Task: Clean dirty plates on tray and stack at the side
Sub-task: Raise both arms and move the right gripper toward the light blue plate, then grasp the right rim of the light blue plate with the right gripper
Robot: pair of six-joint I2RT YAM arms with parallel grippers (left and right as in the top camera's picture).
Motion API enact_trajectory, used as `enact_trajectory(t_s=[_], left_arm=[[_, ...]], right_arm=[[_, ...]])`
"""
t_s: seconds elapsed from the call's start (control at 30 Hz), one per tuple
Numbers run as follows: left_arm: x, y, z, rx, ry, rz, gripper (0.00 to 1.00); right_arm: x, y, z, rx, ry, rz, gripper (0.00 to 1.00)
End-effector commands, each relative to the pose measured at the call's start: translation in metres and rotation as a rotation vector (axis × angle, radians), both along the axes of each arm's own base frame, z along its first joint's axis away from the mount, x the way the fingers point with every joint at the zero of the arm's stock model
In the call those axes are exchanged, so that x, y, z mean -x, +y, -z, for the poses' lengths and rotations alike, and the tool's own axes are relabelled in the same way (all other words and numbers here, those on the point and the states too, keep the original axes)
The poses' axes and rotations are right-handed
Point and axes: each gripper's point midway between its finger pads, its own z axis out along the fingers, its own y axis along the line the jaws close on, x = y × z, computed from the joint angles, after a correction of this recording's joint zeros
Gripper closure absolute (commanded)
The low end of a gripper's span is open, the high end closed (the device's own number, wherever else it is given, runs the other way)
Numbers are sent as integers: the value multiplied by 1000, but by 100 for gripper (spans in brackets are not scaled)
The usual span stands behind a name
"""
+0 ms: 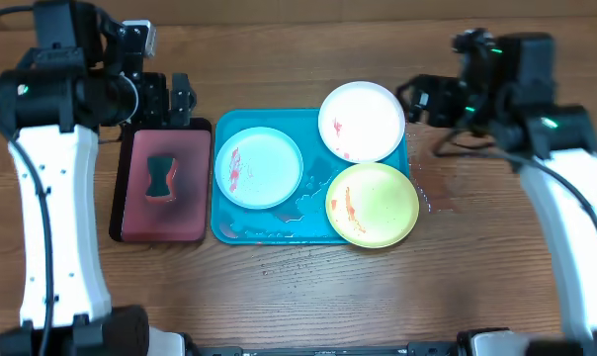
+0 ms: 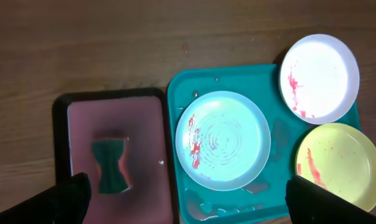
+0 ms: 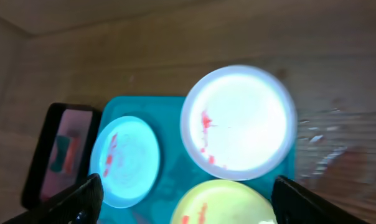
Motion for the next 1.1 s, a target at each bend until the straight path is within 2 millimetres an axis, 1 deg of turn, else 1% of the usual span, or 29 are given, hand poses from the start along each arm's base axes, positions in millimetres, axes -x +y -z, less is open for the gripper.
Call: enact_trajectory(t_s=[0.0,0.07,0.23,0.3,0.37,0.4,0.57,0.63,0.67,0.77,0.83,0.97,1.0,1.03,1.07], left_arm=[[-8,0,9,17,37,-44,0],[-9,9,18,-21,66,-70,0],[-9,35,37,-122,138,-196,1],[-9,44,42,-156,158,-242,0],[-10,49,47,-176,172,-270,0],[-12,50,49,-184,178,-272,2],[-16,52,59,-192,200,-274,6],[-17,52,62,-192,208,-273,7],[-17,52,63,-193,211,-273,9],[-18,52,64,-192,209,-273,11],[-19,52,63,-192,206,-274,13],[-20,53,63,-192,200,-275,16],[-21,54,63,-197,198,-285,19],[-20,57,63,-205,199,-307,19],[-20,62,63,-219,200,-339,19]], right_arm=[[-13,49,33,-56,103,-23,19],[-20,72,57,-45,146,-22,24],[-27,113,113,9,220,12,32],[-27,123,131,40,238,25,35],[-26,135,146,60,246,10,36],[-25,142,155,68,254,-3,37],[-16,161,196,126,300,-36,41],[-11,167,210,142,320,-49,46],[-8,170,222,159,335,-40,49],[-9,168,230,200,329,-5,56],[-10,165,231,217,319,23,60],[-11,166,240,215,322,35,67],[-10,167,246,216,332,37,70],[-8,169,251,220,341,32,71],[-6,171,253,222,343,27,73]])
